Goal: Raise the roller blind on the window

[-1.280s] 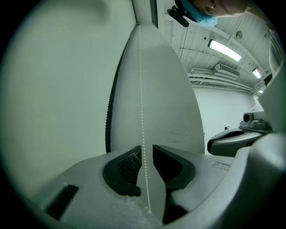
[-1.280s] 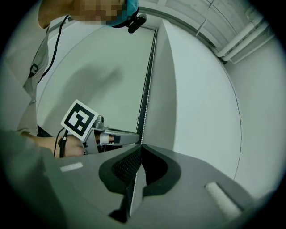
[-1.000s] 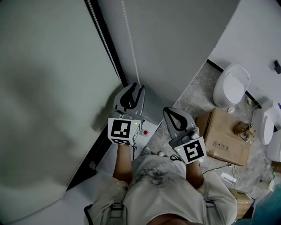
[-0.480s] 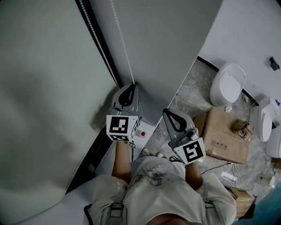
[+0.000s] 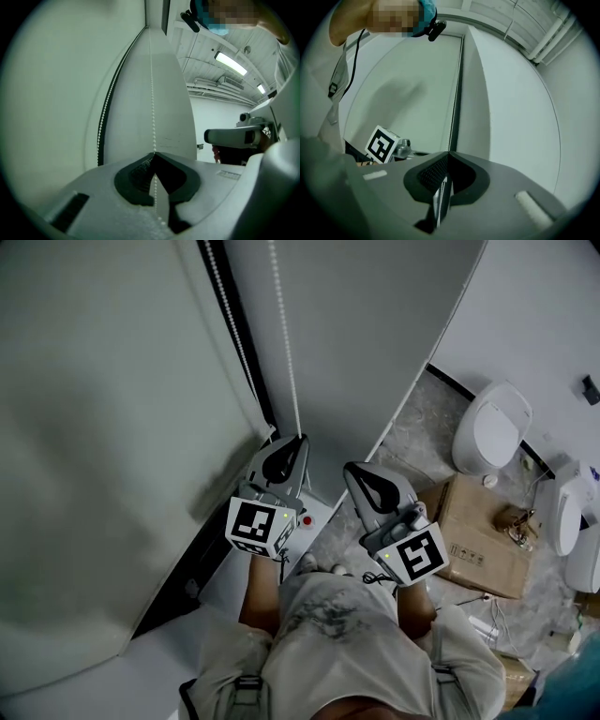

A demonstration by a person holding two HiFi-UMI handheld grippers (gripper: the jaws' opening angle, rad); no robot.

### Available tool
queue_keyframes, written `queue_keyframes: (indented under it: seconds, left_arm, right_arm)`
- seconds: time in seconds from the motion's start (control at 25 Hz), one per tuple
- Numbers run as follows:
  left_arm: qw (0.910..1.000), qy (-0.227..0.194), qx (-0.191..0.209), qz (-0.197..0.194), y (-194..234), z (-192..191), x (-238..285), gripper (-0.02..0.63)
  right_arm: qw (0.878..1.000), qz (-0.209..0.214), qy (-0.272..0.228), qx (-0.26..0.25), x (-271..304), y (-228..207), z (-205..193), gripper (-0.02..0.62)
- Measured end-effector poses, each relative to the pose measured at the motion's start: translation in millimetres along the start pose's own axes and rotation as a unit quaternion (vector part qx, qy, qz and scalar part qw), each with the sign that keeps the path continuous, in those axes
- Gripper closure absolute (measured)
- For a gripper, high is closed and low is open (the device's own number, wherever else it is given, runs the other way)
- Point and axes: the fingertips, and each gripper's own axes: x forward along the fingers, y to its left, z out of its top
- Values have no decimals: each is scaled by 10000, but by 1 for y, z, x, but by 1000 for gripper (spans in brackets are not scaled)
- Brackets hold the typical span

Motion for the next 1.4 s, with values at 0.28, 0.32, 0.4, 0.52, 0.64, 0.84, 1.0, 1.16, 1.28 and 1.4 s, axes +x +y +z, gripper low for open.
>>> queue_keyframes:
  seconds: [0.28,0.32,0.4,0.52,0.64,0.84,1.0,1.16,1.28,1.4]
  left_arm:
    - [9997,10,-205,-95,-18,-2,-24,598]
    - [9998,19,-200,-96,-20,-2,-27,597]
    - [9998,42,-183,-86,-25,0,-34,597]
    - [9999,65,-150,-55,-34,1,-43,598]
    - [9999,88,-101,0,-34,-2,-45,598]
    - [9999,120,-116,42,-35,-2,-50,597]
    - [9998,125,-124,78,-36,-2,-56,597]
    - [9998,128,-99,77,-39,-2,-60,597]
    - [9998,121,-95,82,-41,-2,-61,597]
    - [9998,105,-114,100,-40,-1,-62,597]
  right_arm:
    - [9978,598,-196,221,13,10,23,583]
    - [9973,662,-233,231,16,10,29,581]
    - [9959,818,-297,248,21,13,41,572]
    - [9934,1044,-425,220,25,21,61,541]
    - [9910,1271,-370,212,33,25,65,528]
    - [9869,1544,-406,217,48,32,80,511]
    - [9836,1744,-403,229,55,42,89,508]
    - [9821,1833,-398,183,60,48,95,508]
    - [9818,1847,-400,173,63,50,100,553]
    - [9810,1891,-340,276,62,52,100,581]
